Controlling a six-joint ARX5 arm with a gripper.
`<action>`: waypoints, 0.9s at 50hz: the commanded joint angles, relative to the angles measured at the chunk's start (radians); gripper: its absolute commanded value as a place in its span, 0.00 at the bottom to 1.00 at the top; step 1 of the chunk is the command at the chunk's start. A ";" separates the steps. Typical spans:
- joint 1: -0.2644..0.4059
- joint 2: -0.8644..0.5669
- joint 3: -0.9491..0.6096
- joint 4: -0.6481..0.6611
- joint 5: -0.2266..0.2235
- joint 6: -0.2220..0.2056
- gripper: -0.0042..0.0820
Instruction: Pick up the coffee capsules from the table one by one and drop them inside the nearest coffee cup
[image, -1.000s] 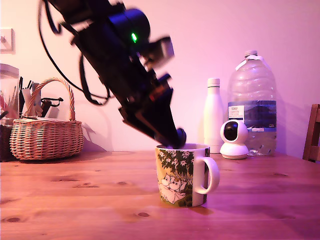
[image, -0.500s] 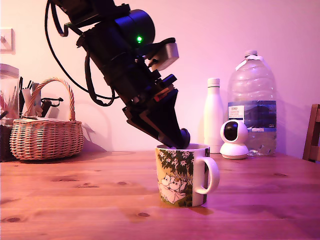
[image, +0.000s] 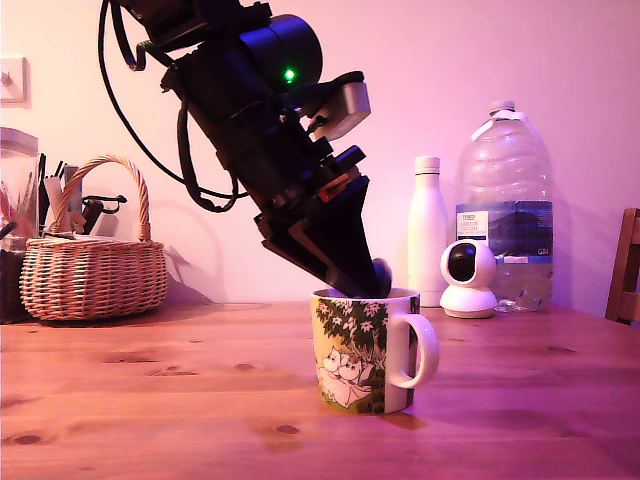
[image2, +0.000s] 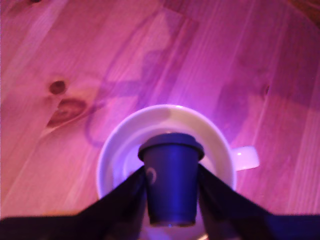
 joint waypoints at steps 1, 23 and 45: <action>-0.004 0.030 0.006 0.003 -0.003 0.003 0.95; -0.010 0.013 0.006 0.029 -0.007 0.004 0.78; 0.026 -0.143 -0.025 0.053 0.046 0.021 0.02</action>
